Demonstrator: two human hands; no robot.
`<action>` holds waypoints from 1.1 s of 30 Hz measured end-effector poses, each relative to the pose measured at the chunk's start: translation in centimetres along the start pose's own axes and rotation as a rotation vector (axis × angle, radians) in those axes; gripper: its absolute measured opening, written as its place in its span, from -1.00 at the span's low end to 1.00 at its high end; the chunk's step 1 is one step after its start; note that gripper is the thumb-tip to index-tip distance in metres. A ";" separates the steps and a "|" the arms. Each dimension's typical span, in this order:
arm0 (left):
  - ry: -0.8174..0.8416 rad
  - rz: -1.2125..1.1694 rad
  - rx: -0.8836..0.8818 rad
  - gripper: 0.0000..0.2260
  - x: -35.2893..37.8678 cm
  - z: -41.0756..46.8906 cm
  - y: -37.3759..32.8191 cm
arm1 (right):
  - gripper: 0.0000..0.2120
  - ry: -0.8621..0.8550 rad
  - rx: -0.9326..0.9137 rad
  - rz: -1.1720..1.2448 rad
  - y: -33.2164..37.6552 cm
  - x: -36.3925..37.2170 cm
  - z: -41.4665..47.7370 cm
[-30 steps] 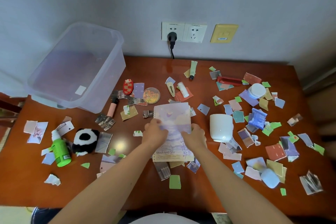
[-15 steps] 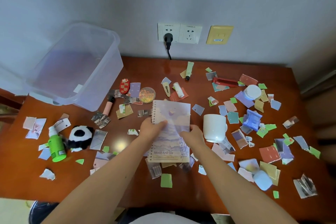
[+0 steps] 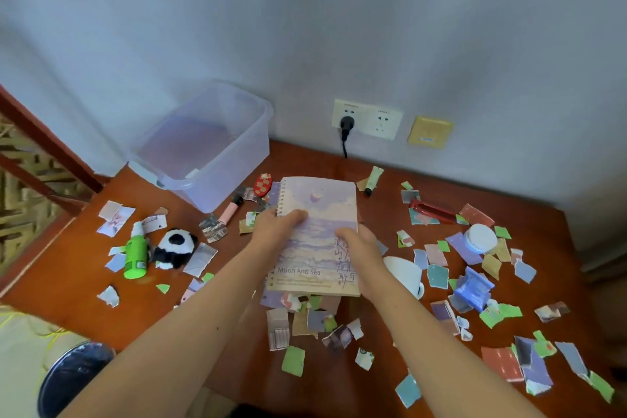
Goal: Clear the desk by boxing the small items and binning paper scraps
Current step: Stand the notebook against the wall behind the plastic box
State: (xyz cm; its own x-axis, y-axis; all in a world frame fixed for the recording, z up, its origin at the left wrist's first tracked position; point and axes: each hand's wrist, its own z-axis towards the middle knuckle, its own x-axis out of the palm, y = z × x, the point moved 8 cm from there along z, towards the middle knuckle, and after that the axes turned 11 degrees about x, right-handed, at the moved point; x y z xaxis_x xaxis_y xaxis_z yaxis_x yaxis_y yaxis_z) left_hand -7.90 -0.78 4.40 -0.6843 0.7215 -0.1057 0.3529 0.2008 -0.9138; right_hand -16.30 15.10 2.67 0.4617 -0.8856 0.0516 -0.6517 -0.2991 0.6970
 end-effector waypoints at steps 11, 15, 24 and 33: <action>-0.027 -0.003 0.238 -0.67 -8.3 0.0 -6.8 | -0.83 0.113 -0.220 -0.124 7.7 8.6 -3.7; -0.034 0.008 0.265 -0.66 -12.8 1.9 -8.5 | -0.87 0.165 -0.229 -0.082 9.6 13.7 -4.0; 0.060 -0.005 0.332 -0.85 -26.5 9.6 -13.2 | -0.81 0.161 -0.298 -0.008 13.6 29.9 -2.1; 0.061 0.063 0.307 -0.78 -37.2 17.1 -15.0 | -0.87 0.113 -0.261 0.008 16.3 41.9 2.4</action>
State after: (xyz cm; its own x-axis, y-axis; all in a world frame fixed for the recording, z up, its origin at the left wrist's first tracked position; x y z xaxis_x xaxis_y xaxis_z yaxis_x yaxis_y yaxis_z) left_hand 1.34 -42.00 15.31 -0.6243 0.7664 -0.1510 0.1782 -0.0485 -0.9828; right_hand -9.02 -27.79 14.50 0.5308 -0.8378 0.1275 -0.4854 -0.1773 0.8561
